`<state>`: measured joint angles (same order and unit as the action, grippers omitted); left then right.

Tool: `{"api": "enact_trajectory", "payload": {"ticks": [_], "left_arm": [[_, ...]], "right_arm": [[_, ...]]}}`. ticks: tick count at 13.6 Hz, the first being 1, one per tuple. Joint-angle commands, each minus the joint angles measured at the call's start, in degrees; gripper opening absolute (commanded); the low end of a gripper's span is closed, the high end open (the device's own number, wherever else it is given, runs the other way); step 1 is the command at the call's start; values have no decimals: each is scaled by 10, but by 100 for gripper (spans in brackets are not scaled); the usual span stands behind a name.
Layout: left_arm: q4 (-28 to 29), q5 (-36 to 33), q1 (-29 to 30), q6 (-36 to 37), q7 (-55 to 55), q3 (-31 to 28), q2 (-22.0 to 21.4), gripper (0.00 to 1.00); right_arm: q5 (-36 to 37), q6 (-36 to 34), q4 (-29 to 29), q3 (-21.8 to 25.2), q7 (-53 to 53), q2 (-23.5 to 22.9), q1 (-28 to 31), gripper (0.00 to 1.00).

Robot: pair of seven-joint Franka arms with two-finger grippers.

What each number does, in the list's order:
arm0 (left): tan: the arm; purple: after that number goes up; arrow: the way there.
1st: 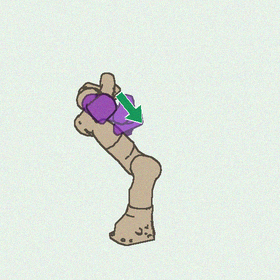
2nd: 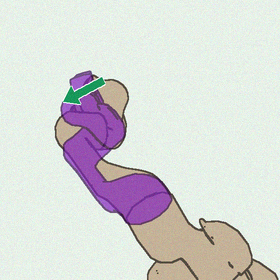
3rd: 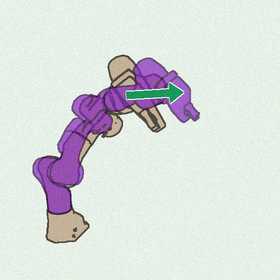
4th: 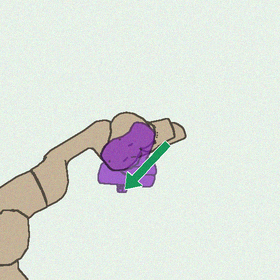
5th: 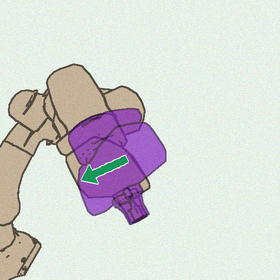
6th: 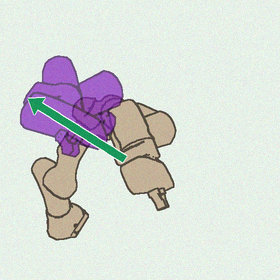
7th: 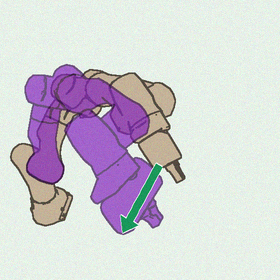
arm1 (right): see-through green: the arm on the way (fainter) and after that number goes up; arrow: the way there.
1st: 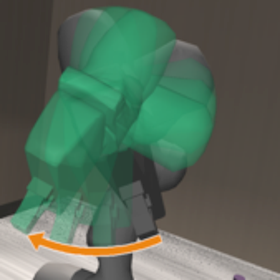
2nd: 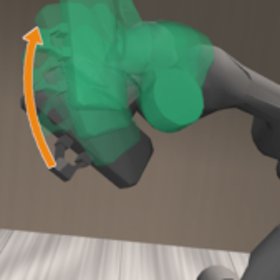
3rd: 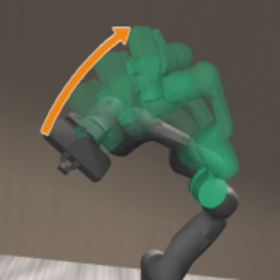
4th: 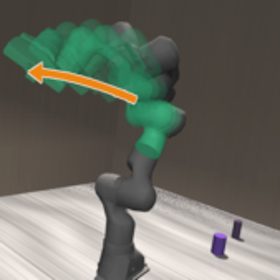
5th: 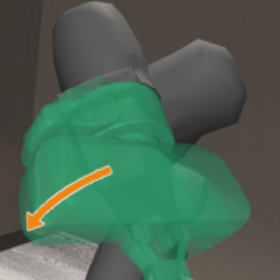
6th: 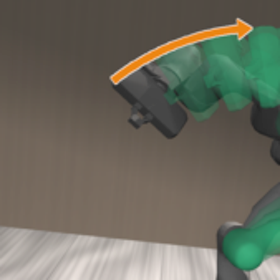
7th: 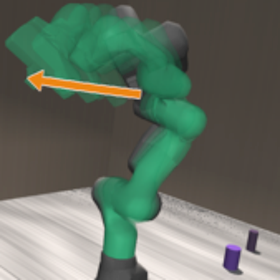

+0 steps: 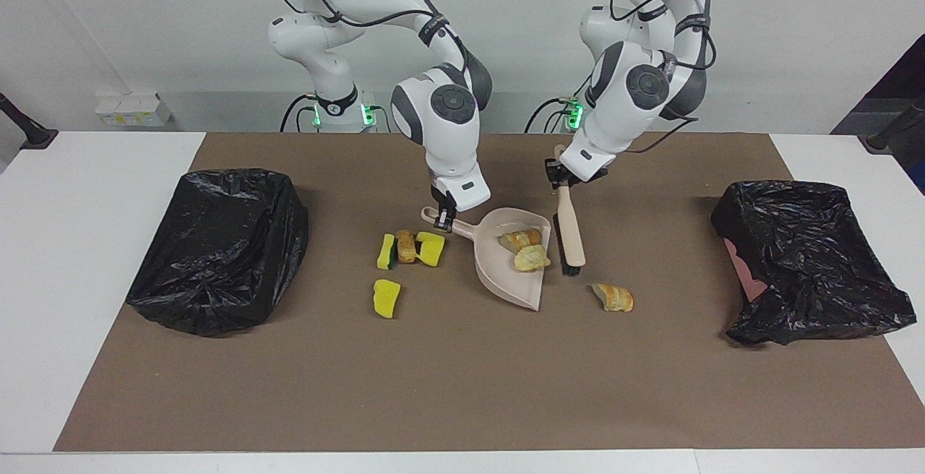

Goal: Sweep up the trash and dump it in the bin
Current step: 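Sweep the bread chunks into the dustpan with the left gripper's brush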

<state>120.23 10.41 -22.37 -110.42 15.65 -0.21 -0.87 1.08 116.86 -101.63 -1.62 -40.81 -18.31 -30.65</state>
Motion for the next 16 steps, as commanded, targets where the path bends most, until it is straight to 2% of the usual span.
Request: {"api": "enact_trajectory", "payload": {"ticks": [1,3,4,6,9,12,16], "left_arm": [[-28,-82,48,-3,-55,3,22,0],[-36,-96,100,-39,-127,3,38,0],[-45,-123,113,-60,-155,3,61,0],[-61,-163,143,-74,-167,3,95,0],[-64,-192,174,-137,-207,3,132,0],[-40,-192,167,-125,-208,6,129,0],[18,-181,110,-113,-211,10,94,0]], "right_arm": [[-25,-9,-15,-5,27,11,1,0],[-25,-8,-15,-6,27,8,1,0],[-25,-6,-15,-6,27,7,1,0],[-25,1,-15,-6,28,6,1,0],[-25,3,-15,-6,31,2,-6,0],[-25,1,-15,-6,34,2,-6,0],[-26,2,-15,-6,42,2,-7,0]]}}
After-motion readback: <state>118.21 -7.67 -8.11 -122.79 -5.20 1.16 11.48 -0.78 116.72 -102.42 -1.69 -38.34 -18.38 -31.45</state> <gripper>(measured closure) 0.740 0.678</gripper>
